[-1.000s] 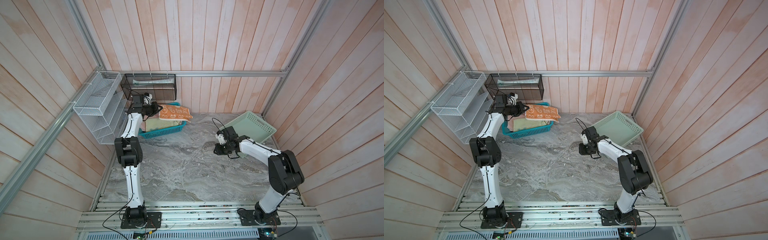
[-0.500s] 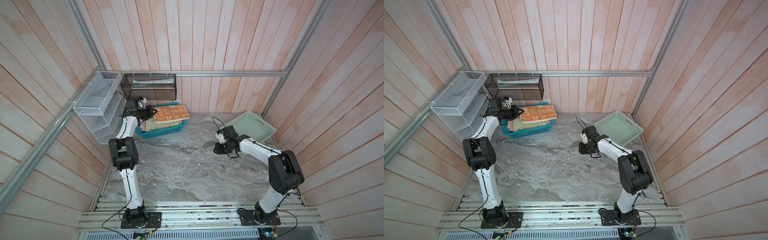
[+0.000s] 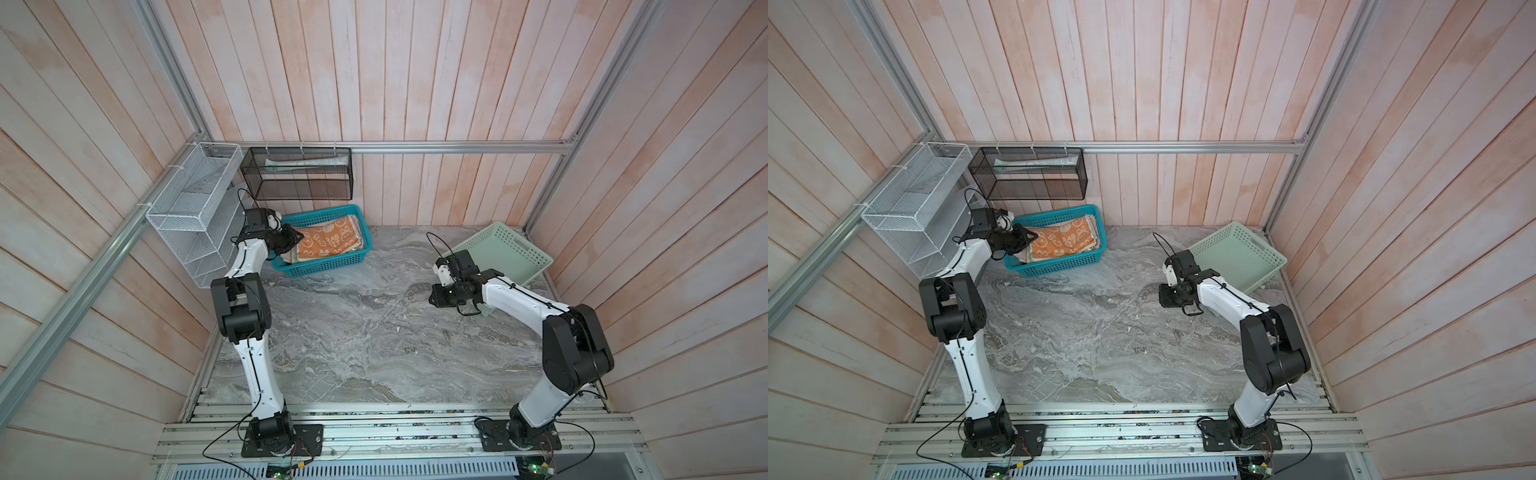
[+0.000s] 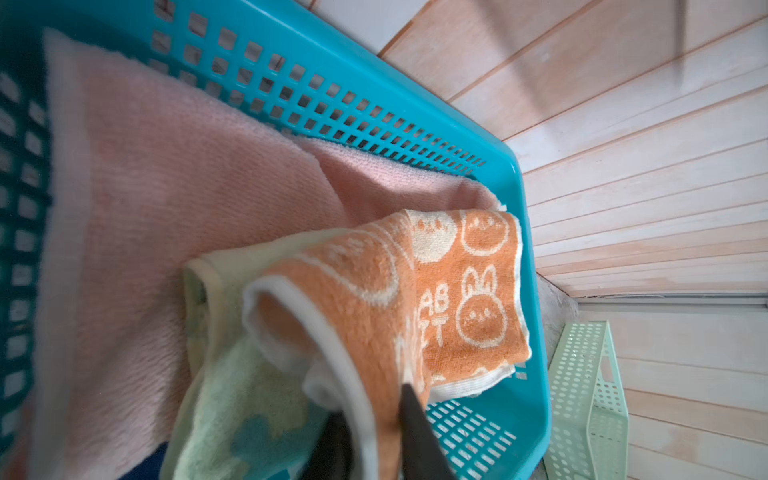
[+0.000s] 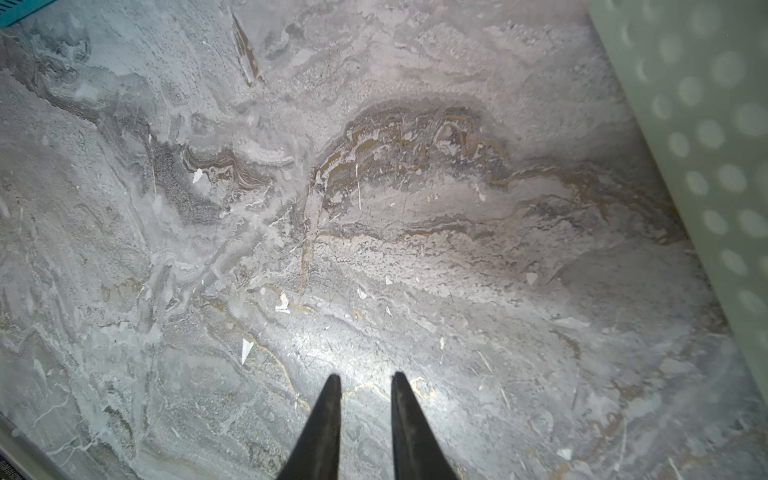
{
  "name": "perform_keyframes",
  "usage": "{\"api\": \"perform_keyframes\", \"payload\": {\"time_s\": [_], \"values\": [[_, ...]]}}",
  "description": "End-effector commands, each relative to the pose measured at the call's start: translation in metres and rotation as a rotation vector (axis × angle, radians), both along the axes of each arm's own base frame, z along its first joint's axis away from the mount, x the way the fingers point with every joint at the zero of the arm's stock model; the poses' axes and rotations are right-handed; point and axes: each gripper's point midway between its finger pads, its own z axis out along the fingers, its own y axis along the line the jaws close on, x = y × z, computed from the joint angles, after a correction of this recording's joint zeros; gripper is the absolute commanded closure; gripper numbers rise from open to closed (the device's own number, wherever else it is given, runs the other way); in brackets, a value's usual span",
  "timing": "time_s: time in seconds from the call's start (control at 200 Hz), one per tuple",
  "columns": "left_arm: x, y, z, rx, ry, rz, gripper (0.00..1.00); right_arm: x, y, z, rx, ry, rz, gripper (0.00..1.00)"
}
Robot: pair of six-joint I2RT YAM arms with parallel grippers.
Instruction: Fold and stack the towels
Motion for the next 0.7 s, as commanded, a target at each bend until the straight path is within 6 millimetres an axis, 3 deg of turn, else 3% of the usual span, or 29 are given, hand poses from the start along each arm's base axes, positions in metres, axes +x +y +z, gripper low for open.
{"api": "perform_keyframes", "payload": {"time_s": [0.0,0.065,0.085,0.1,0.27,0.485,0.625,0.695], "values": [[-0.006,0.005,0.029,0.06,-0.05,0.013,0.42,0.002,-0.009,0.018,-0.036,-0.057,-0.015,0.73],[-0.009,0.004,0.035,0.067,-0.065,0.008,0.24,0.005,-0.015,0.026,-0.058,-0.093,-0.025,0.71],[-0.01,0.003,0.037,0.067,-0.069,0.005,0.04,0.006,-0.017,0.029,-0.065,-0.104,-0.028,0.7],[-0.011,0.002,0.038,0.067,-0.071,0.002,0.01,0.006,-0.018,0.031,-0.071,-0.113,-0.031,0.69],[-0.023,-0.015,0.05,0.054,-0.093,-0.049,0.0,0.013,-0.045,0.064,-0.151,-0.241,-0.098,0.62],[-0.06,-0.051,0.059,0.066,-0.106,-0.139,0.0,0.013,-0.101,0.126,-0.236,-0.498,-0.285,0.49],[-0.093,-0.076,0.063,0.074,-0.121,-0.198,0.0,-0.007,-0.142,0.152,-0.256,-0.676,-0.427,0.25],[-0.111,-0.09,0.065,0.103,-0.143,-0.224,0.0,-0.022,-0.168,0.152,-0.29,-0.752,-0.517,0.04]]}}
